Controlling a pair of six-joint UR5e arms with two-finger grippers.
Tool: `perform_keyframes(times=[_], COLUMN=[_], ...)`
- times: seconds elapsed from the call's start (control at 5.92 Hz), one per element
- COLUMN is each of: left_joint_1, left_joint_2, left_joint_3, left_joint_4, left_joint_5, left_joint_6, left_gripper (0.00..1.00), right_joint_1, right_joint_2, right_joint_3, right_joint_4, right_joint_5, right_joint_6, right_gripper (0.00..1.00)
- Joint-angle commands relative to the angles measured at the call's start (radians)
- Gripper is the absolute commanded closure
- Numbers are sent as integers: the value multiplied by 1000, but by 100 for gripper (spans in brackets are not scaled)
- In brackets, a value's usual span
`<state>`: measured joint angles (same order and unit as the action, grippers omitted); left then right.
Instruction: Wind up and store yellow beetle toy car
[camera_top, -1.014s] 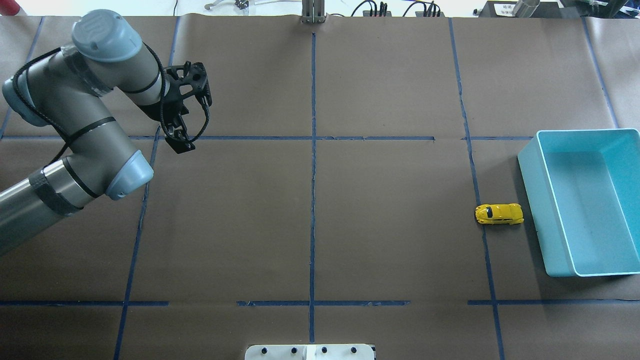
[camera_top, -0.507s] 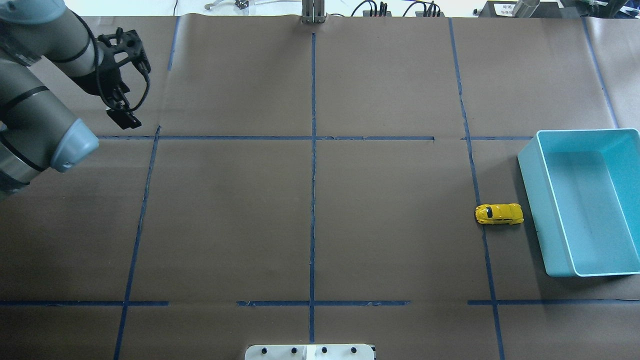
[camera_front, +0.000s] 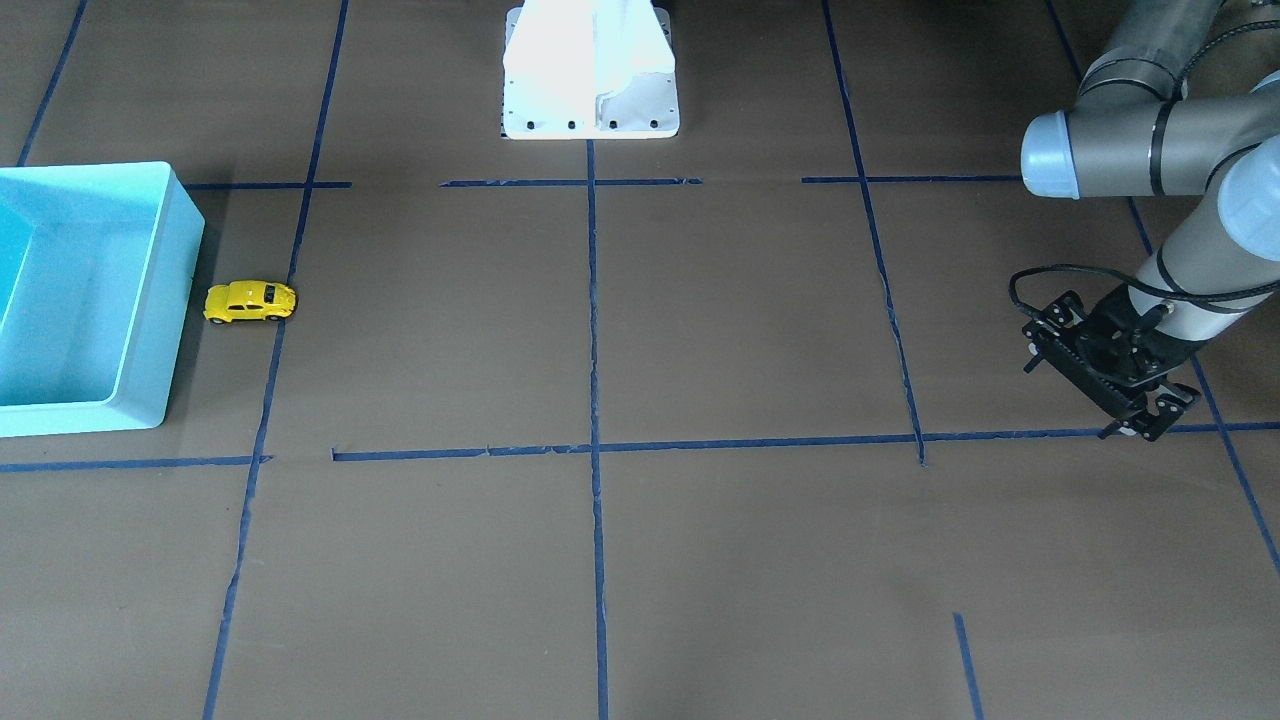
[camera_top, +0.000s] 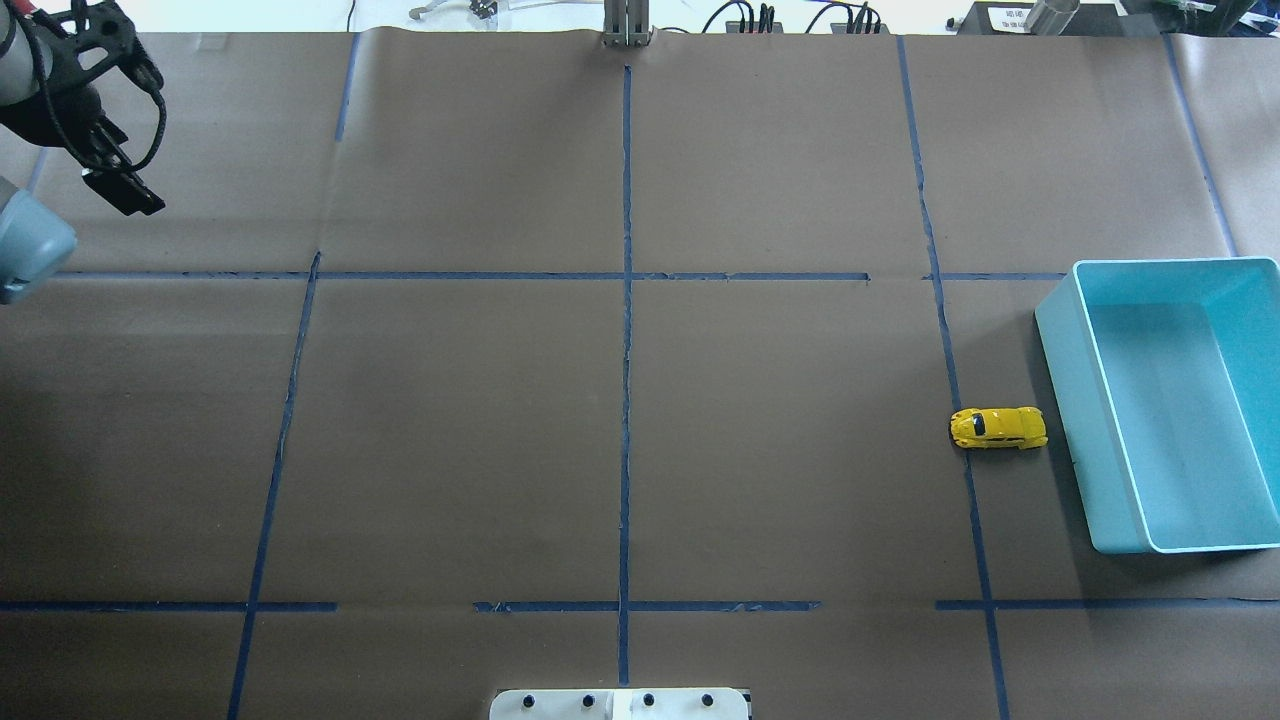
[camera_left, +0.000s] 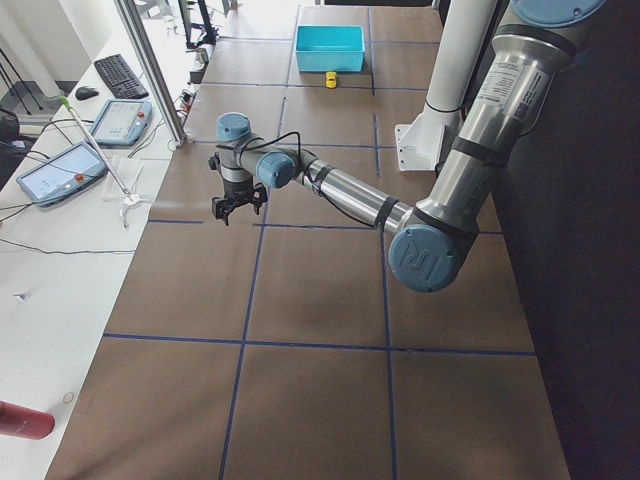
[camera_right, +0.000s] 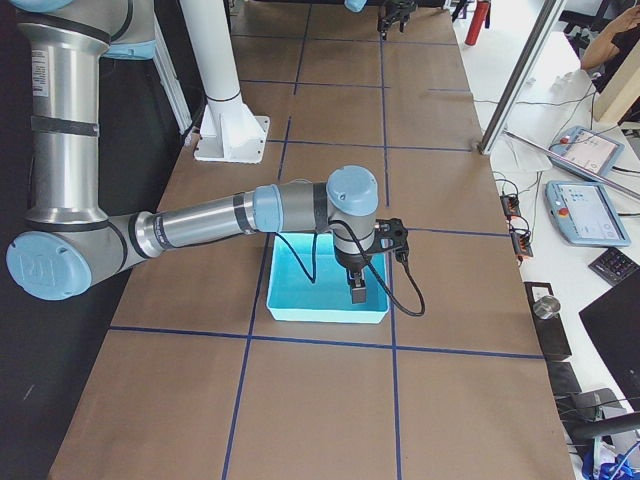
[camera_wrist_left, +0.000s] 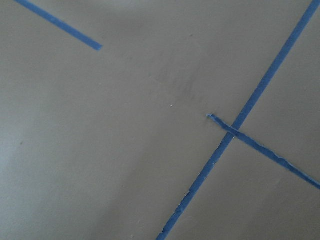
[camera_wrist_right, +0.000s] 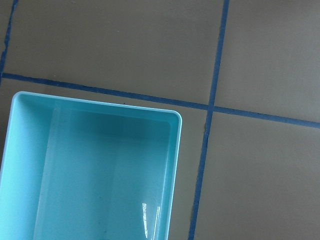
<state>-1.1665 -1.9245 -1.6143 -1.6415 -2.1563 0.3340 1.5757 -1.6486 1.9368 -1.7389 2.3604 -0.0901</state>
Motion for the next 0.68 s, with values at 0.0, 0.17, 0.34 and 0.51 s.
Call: perform_keyframes(times=[0.0,0.17,0.34,0.51], left_joint_1=[-48,-48,-47,-47], left_joint_2=[60,59,52,59], left_joint_3=[1,4,1,-27], left_joint_4=[5,6,5,6], left_joint_5=[-10,-76,-106,-109], left_joint_6=[-9,-126,-341,-477], left_gripper=[0,0,0,0], right_joint_1=[-133,-179,-256,-323], right_joint_2=[10,42,50,74], right_joint_3=[65,94,115,114], right_joint_4=[5,6,6,7], right_joint_5=[-13,-12,-27,-64], right_joint_6=[-3,-10,-81,-231], right_gripper=[0,0,0,0])
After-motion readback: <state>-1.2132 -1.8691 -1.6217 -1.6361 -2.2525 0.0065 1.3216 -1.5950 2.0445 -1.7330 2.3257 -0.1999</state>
